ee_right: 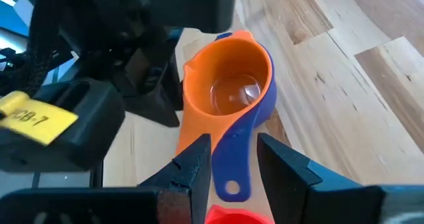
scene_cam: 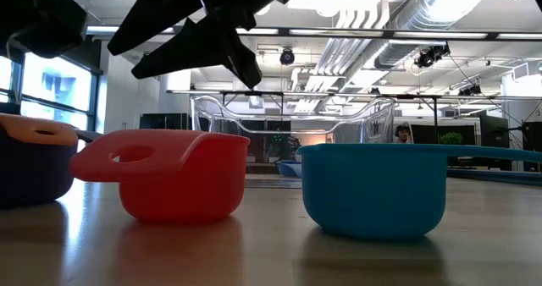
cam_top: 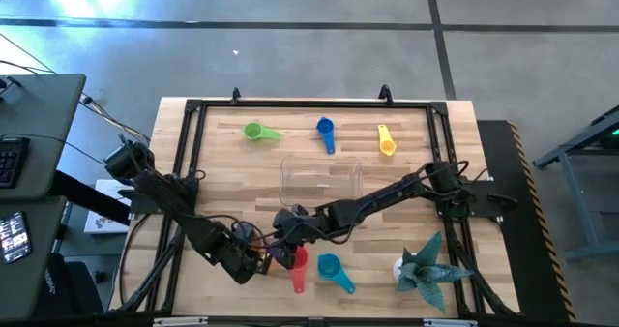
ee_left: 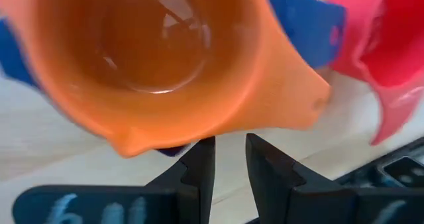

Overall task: Nest measuring cups in basket
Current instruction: Adjust the stacked measuring cups

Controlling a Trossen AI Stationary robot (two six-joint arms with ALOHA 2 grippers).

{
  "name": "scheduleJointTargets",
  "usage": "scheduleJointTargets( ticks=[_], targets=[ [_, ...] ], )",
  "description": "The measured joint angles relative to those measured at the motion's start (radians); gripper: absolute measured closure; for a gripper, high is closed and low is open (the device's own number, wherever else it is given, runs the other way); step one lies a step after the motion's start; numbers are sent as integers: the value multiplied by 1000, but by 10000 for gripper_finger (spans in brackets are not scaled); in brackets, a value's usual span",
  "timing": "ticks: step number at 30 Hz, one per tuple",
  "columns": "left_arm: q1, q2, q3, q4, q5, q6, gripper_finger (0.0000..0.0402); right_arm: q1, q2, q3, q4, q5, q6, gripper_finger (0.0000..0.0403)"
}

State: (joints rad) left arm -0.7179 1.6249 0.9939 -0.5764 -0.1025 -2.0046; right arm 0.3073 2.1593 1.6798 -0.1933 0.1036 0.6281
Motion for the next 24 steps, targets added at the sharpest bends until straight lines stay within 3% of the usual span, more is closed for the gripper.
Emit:
scheduleJointTargets(
  ticks=[8,18,24],
  targets=[
    [-20,0,0,127,-13,-19,328,-2,4,0,-9,1,0,289],
    [-25,0,0,125,-104,-30,328,-14,6,0,-70,29,27,289],
    [-25,0,0,125,-117,114,328,-46,6,0,-101,-43,76,289]
  ],
)
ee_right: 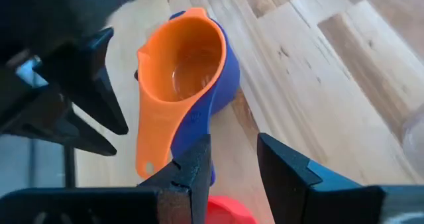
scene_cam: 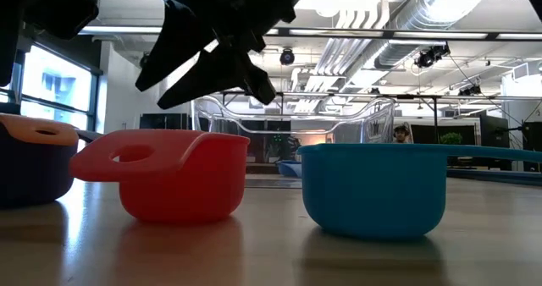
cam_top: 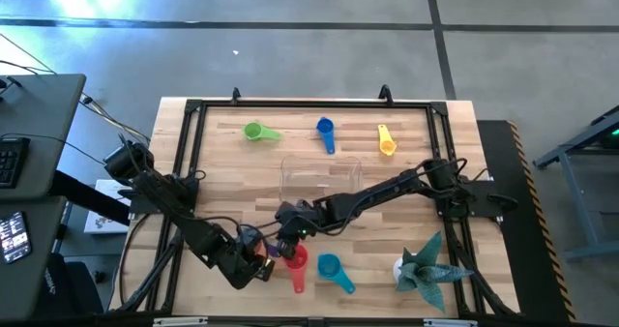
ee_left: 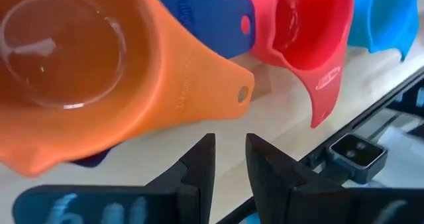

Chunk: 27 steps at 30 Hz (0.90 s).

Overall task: Nest measuring cups in basket
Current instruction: Adjust the stacked measuring cups

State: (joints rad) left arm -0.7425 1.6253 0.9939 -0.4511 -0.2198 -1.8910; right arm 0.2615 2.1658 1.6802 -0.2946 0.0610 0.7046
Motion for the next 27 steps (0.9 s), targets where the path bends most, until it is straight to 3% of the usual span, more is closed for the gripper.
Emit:
scheduleJointTargets(
  ticks=[10,27],
  targets=[
    [-24,10,1,2,41,45,328,-31,34,0,-18,-125,102,289],
    [-10,115,1,30,26,37,328,-24,48,0,-7,-81,156,289]
  ],
)
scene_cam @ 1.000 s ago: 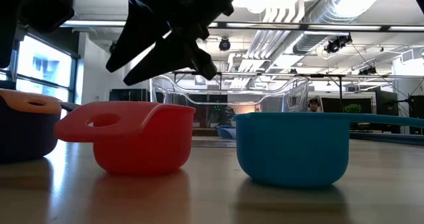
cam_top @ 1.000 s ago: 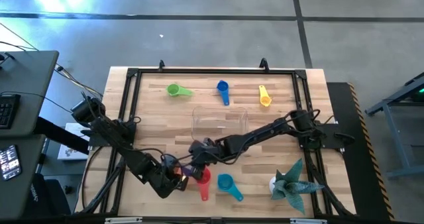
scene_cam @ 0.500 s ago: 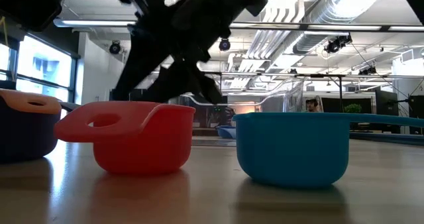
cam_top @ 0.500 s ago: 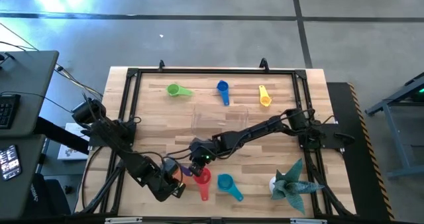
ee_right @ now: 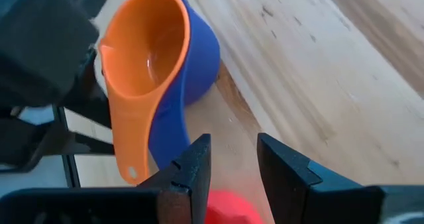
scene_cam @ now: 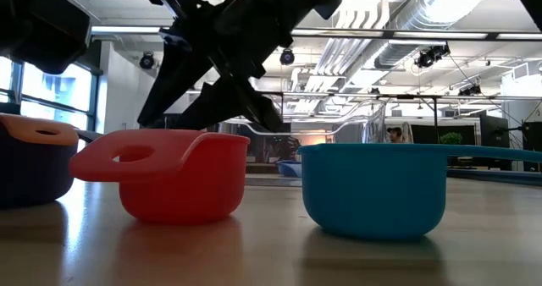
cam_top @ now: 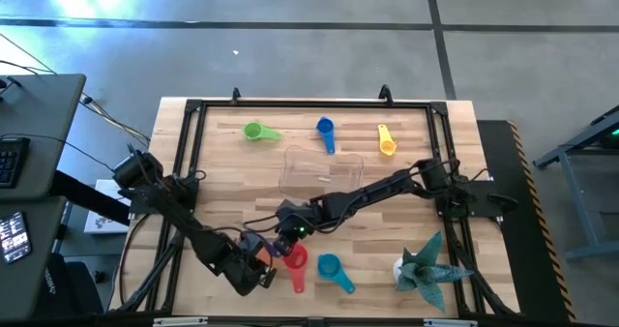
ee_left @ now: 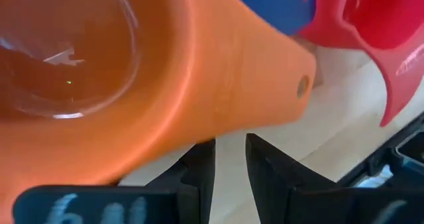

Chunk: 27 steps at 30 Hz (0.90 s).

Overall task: Nest measuring cups in basket
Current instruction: Adjust the stacked measuring cups

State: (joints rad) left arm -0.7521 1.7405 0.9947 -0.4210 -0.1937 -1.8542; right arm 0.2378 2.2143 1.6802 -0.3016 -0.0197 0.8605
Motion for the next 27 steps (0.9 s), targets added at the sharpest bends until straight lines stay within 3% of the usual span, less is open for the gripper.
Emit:
scheduleJointTargets(
  ticks=[7,10,27],
  targets=[
    [43,0,0,3,-26,17,328,15,23,0,20,19,31,289],
    [55,0,0,-13,13,23,328,15,28,0,23,23,27,289],
    [52,0,0,-13,-10,26,328,-30,31,0,45,46,30,289]
  ],
)
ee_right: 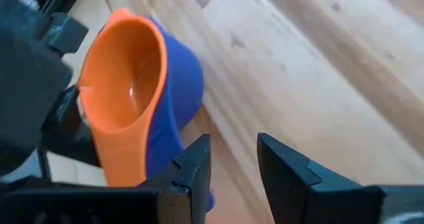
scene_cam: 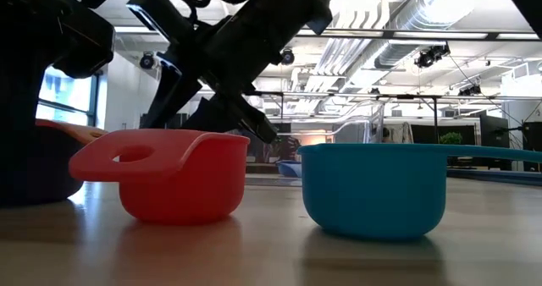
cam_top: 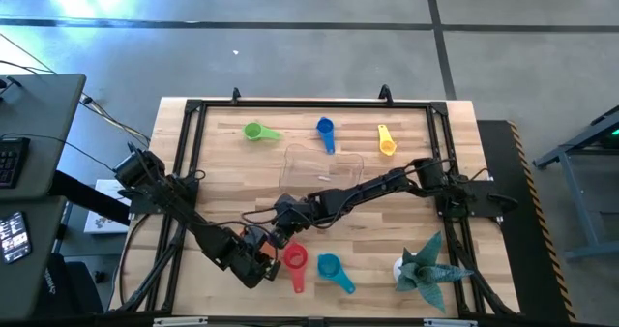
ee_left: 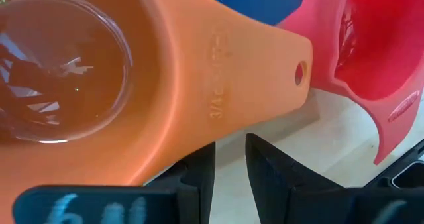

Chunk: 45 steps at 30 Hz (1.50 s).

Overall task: Nest measuring cups in basket
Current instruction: Adjust the stacked measuring cups

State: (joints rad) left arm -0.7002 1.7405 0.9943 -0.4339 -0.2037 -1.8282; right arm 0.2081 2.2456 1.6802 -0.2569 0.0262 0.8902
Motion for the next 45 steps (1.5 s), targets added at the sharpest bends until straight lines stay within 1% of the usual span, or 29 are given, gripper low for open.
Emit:
scheduleJointTargets(
  ticks=[5,14,19,24,32,38,42,45],
  targets=[
    [4,0,0,-3,-24,0,328,-1,0,0,-1,11,0,289],
    [19,0,0,-11,-24,8,328,7,8,0,-5,23,2,289],
    [18,10,0,-9,-16,27,328,7,31,0,5,-45,51,289],
    [12,18,-1,37,-33,34,328,7,30,0,13,-65,35,289],
    [5,18,0,43,-68,78,328,7,30,0,45,-111,36,289],
    [5,18,0,44,-72,105,328,10,30,0,45,-121,50,289],
    [1,18,0,52,-96,125,328,11,30,0,45,-157,79,289],
    [0,18,0,71,-100,141,328,13,30,0,47,-160,73,289]
  ],
)
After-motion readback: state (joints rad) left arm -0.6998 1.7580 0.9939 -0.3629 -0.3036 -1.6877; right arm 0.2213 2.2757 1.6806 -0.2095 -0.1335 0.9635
